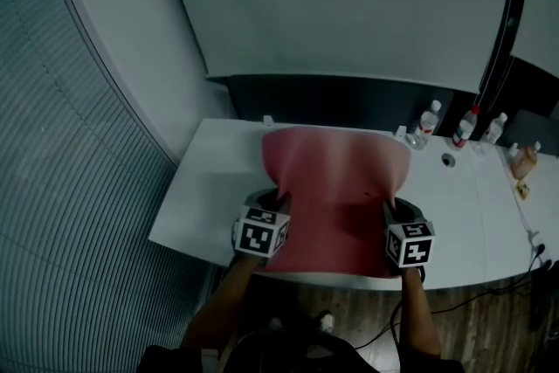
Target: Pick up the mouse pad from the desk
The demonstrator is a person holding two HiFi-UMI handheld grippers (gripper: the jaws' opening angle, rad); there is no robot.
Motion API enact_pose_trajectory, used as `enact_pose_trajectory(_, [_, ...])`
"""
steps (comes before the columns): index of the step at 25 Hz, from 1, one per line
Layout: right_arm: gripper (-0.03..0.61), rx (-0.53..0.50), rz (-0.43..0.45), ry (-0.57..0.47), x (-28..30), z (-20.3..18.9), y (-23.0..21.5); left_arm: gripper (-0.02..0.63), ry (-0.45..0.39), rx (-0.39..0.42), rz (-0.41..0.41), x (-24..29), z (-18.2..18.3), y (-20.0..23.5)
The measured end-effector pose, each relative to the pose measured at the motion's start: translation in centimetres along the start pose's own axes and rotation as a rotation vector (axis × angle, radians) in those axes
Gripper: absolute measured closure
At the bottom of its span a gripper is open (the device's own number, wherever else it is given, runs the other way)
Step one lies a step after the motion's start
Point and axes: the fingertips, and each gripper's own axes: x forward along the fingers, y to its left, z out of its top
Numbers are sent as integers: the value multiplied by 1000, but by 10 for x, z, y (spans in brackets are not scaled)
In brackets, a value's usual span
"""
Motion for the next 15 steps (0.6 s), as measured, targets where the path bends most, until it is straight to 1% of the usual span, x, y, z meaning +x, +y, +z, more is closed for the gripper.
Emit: enact_pose_trajectory(15, [518,-46,-78,-77,-20,44,55,531,-101,12,-42,-38,18,39])
